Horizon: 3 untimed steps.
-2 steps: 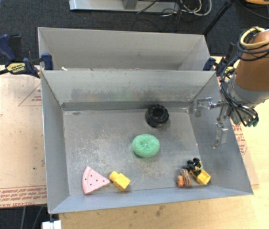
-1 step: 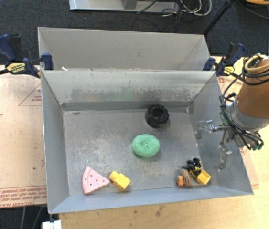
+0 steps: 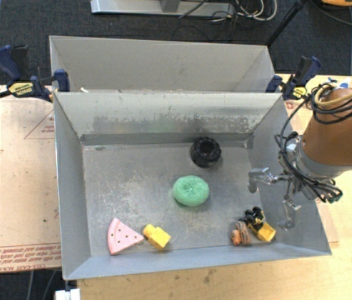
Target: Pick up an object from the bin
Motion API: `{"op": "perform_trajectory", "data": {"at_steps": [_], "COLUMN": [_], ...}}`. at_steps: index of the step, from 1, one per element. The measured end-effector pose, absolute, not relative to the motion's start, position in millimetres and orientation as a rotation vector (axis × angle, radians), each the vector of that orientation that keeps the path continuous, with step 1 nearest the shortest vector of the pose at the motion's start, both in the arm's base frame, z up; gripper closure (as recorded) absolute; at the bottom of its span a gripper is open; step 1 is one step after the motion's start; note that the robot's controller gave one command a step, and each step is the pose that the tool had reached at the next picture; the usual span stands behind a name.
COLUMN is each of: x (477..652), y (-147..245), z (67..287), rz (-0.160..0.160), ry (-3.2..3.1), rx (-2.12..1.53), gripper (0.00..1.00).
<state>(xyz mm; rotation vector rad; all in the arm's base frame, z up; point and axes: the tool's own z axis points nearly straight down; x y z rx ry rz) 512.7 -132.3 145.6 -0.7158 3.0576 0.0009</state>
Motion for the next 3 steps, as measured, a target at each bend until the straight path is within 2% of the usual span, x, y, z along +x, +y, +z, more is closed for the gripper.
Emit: {"op": "perform_trajectory", "data": {"at_steps": [1, 2, 3], "x": [505.4, 505.1, 505.2], "y": [-114.0, -98.9, -99.0], "z": [100.1, 74.5, 74.6], "rz": [0.0, -0.001, -0.002], "ry": [2.956, 2.636, 2.635], "rx": [-1.058, -1.712, -1.712], "gripper": [0.0, 1.0, 1.0]}}
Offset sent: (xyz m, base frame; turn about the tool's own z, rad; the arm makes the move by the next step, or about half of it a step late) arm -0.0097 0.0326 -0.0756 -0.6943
